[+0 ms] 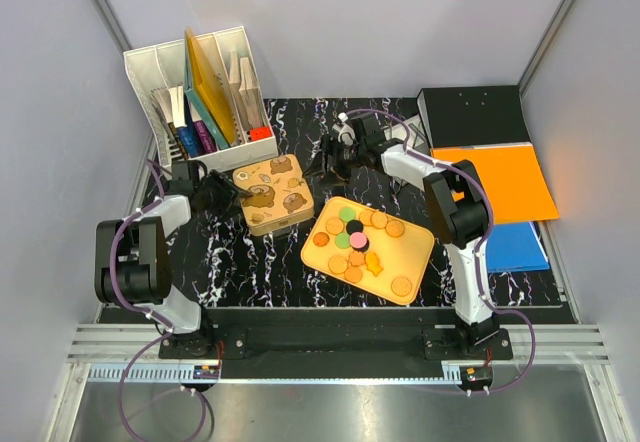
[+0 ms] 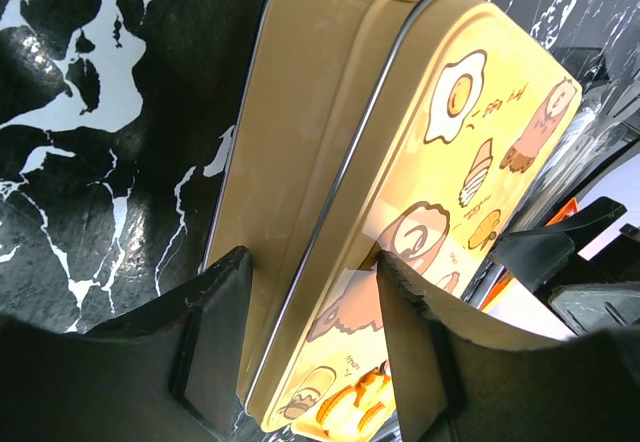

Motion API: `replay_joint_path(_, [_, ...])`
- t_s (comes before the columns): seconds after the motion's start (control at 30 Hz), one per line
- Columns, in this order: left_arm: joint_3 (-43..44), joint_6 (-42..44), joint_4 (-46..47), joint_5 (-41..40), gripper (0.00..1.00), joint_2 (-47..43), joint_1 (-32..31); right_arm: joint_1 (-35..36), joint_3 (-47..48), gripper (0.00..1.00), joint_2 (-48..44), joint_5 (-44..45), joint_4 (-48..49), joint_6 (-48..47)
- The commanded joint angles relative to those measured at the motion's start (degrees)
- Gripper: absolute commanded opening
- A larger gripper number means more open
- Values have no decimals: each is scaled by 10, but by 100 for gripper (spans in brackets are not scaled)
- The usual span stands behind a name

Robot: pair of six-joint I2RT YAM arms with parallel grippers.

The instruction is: Pack the cookies

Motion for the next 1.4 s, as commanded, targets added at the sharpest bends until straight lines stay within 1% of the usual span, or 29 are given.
replay_joint_path(0.0, [-19,5,-13,-14,53,13,6,0,19,75,12,-7,6,-10])
replay_joint_path(0.1, [-21,6,-13,-12,52,14,6,0,24,75,16,-9,3,-8])
replay_joint_path(0.17, [-22,6,-13,-11,54,14,7,1,25,75,11,-5,3,-8])
replay_joint_path(0.3, [-19,12,-20,-12,55,6,7,8,44,72,-20,10,0,-6])
replay_joint_path(0.4, [-15,13,-25,-12,56,3,7,18,84,65,-43,27,-15,-5])
replay_joint_path(0.43, [-13,15,-26,-11,56,3,8,21,96,59,-46,32,-25,-4])
replay_joint_path(0.5, [-12,17,-28,-11,56,2,7,23,121,53,-48,31,-26,5])
replay_joint_path(0.53, [-12,17,-28,-11,56,1,7,25,129,46,-42,21,-28,8])
replay_joint_path(0.6, [-13,18,-30,-11,56,1,7,25,155,39,-18,4,-28,21])
replay_joint_path(0.63, [-12,19,-29,-10,56,1,7,25,164,32,-7,-16,-28,27])
replay_joint_path(0.77, [-14,19,-29,-9,56,0,7,27,213,23,46,-47,-29,50])
replay_joint_path(0.9, [-17,19,-31,-6,56,-2,7,31,259,21,112,-52,-50,55])
replay_joint_path(0.97, [-17,19,-33,-5,56,-5,7,31,287,21,132,-52,-62,55])
replay_joint_path(1.07, [-17,22,-36,-2,57,-7,7,33,305,20,161,-46,-76,55])
replay_joint_path(1.37, [3,31,-53,13,57,-27,7,34,292,23,192,-32,-108,40])
